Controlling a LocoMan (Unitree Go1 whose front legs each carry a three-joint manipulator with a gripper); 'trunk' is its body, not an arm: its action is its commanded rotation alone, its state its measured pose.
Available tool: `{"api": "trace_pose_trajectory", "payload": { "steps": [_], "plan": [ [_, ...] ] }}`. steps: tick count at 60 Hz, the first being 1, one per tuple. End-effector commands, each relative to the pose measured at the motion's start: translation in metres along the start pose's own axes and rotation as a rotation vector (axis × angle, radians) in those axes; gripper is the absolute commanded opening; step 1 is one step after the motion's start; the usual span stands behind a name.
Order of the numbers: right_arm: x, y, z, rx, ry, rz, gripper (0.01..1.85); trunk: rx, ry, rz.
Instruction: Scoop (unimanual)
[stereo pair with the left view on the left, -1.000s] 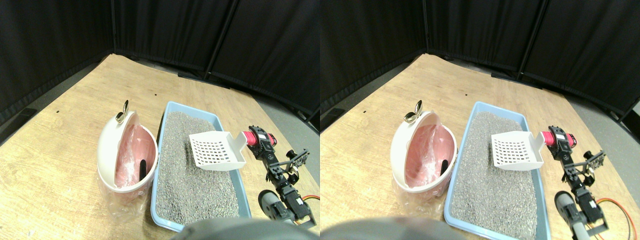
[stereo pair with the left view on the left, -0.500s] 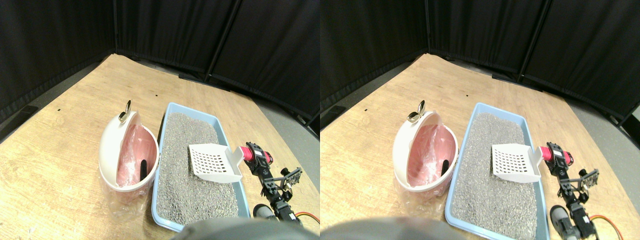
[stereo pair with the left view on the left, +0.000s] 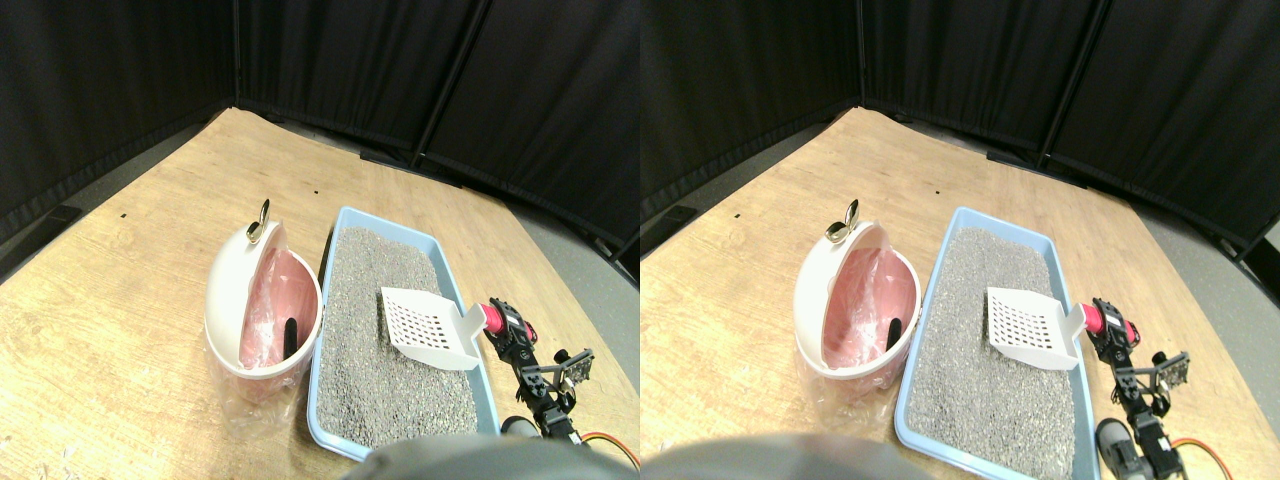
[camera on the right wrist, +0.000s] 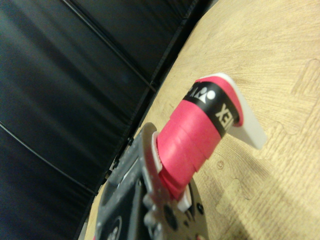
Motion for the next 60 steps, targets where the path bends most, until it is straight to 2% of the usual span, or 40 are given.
{"api": "trace_pose_trajectory", "payload": {
  "steps": [1, 2, 3, 4, 5, 7, 8, 11, 13, 15, 21, 30, 33, 39, 41, 49, 52, 55, 57, 58, 60],
  "plan": [
    [0.003, -0.002, 0.010, -0.038, 0.063, -0.016, 0.08, -0.004, 0.002, 0.012],
    [0.002, -0.001, 0.013, -0.036, 0.096, -0.048, 0.26, -0.004, 0.002, 0.012],
    [0.002, -0.002, 0.015, -0.040, 0.121, -0.048, 0.46, -0.005, 0.001, 0.009],
    [0.002, -0.002, 0.015, -0.040, 0.121, -0.048, 0.46, -0.005, 0.001, 0.009],
    [0.002, -0.003, 0.016, -0.043, 0.131, -0.041, 0.57, -0.005, 0.001, 0.009],
    [0.002, -0.004, 0.019, -0.068, 0.213, -0.077, 1.01, -0.005, 0.001, 0.009],
    [0.002, -0.005, 0.021, -0.060, 0.237, -0.082, 1.13, -0.005, 0.001, 0.009],
    [0.003, -0.006, 0.026, -0.055, 0.285, -0.066, 1.39, -0.004, 0.002, 0.007],
    [0.003, -0.007, 0.026, -0.046, 0.295, -0.060, 1.43, -0.004, 0.002, 0.007],
    [0.003, -0.008, 0.031, -0.057, 0.346, -0.069, 1.53, -0.004, 0.002, 0.007],
    [0.001, -0.008, 0.038, -0.062, 0.408, -0.066, 1.63, -0.004, 0.002, 0.007],
    [-0.001, -0.011, 0.045, -0.045, 0.459, -0.070, 1.71, -0.004, 0.005, 0.005],
    [-0.001, -0.012, 0.047, -0.027, 0.466, -0.050, 1.72, -0.003, 0.005, 0.004],
    [-0.006, -0.014, 0.055, -0.024, 0.474, -0.056, 1.69, 0.000, 0.006, 0.001],
    [-0.007, -0.016, 0.055, -0.010, 0.468, -0.030, 1.69, 0.002, 0.004, -0.002],
    [-0.016, -0.019, 0.063, 0.033, 0.464, -0.043, 1.69, 0.005, 0.005, -0.007],
    [-0.018, -0.021, 0.065, 0.040, 0.455, -0.002, 1.65, 0.008, 0.006, -0.011],
    [-0.020, -0.022, 0.066, 0.023, 0.437, 0.003, 1.61, 0.012, 0.007, -0.014],
    [-0.023, -0.024, 0.069, -0.005, 0.380, 0.050, 1.43, 0.014, 0.007, -0.018],
    [-0.023, -0.024, 0.069, -0.005, 0.380, 0.050, 1.43, 0.014, 0.007, -0.018],
    [-0.025, -0.024, 0.070, -0.008, 0.346, 0.043, 1.28, 0.016, 0.007, -0.022]
  ]
}}
